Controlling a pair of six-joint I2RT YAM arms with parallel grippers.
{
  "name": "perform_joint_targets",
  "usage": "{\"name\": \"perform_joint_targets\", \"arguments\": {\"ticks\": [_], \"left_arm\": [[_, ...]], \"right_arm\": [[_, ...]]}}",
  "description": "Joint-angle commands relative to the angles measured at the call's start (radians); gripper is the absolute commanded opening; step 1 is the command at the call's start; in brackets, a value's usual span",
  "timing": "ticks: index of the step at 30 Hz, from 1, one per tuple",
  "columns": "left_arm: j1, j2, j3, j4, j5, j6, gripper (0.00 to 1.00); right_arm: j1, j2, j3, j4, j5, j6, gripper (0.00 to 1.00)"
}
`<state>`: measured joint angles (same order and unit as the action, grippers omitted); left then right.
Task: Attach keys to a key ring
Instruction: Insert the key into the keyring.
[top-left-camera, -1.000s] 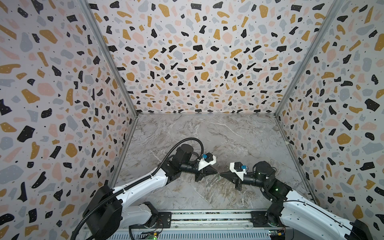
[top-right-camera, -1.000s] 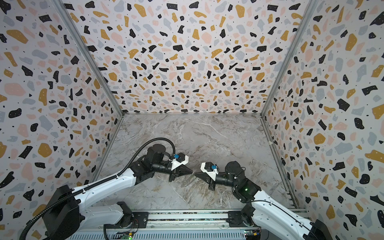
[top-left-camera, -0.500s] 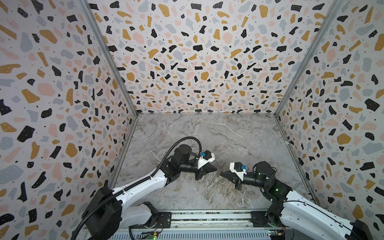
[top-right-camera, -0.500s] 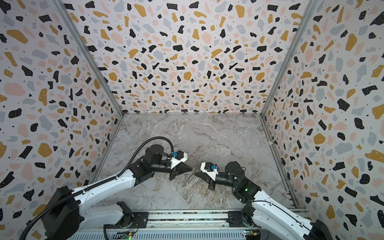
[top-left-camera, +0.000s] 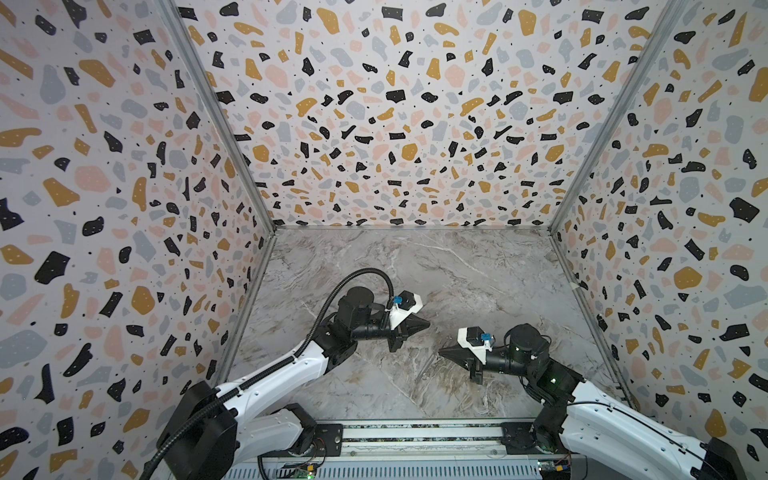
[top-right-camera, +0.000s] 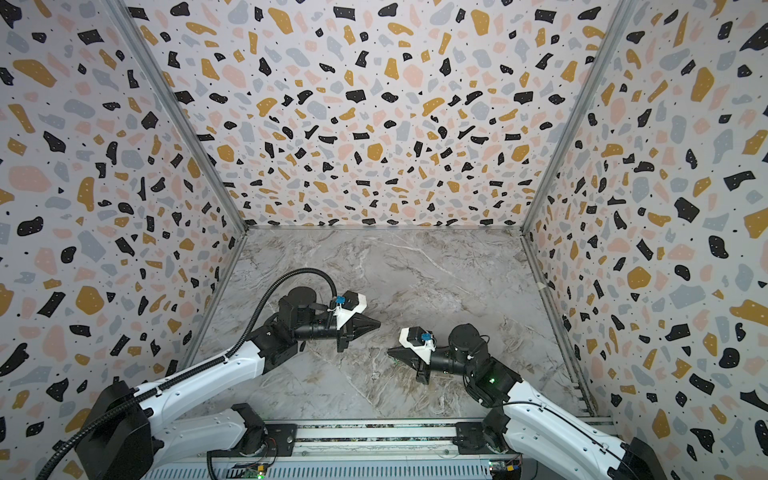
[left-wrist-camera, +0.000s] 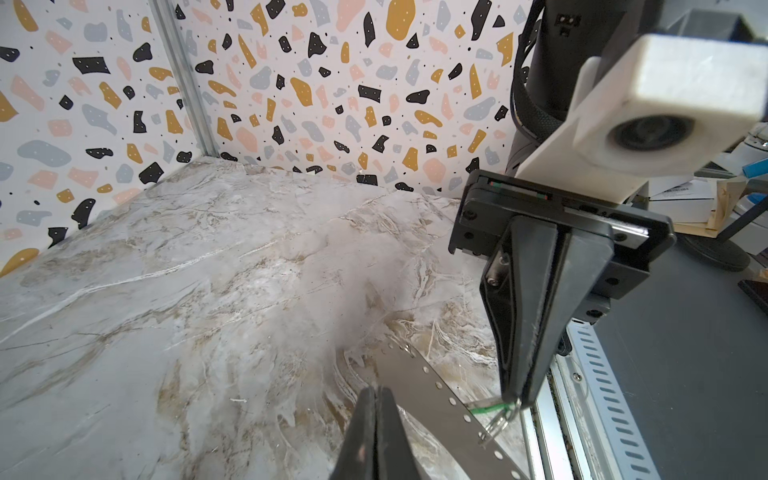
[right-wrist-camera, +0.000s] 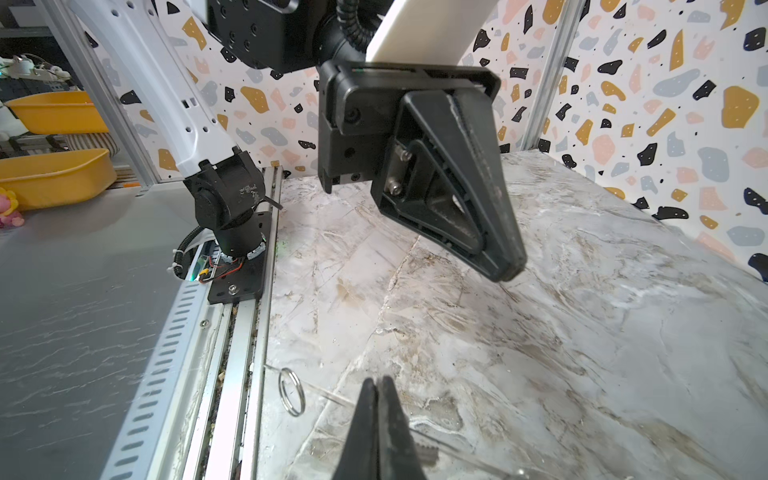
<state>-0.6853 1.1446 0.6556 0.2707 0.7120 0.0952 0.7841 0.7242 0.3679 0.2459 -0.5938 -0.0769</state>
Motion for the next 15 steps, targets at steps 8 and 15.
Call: {"name": "perform_joint_targets", "arguments": {"ticks": [8,15], "left_arm": [[-0.025,-0.037,-0.051,0.034,0.000,0.021,0.13],[-0.073,-0.046,-0.063,0.010,0.010,0.061,0.22]], "right_arm": [[0.003,0.004,0.040,0.007,0.003,0.000,0.00],[0.004,0.006,0.052,0.001,0.003,-0.002,0.00]]}}
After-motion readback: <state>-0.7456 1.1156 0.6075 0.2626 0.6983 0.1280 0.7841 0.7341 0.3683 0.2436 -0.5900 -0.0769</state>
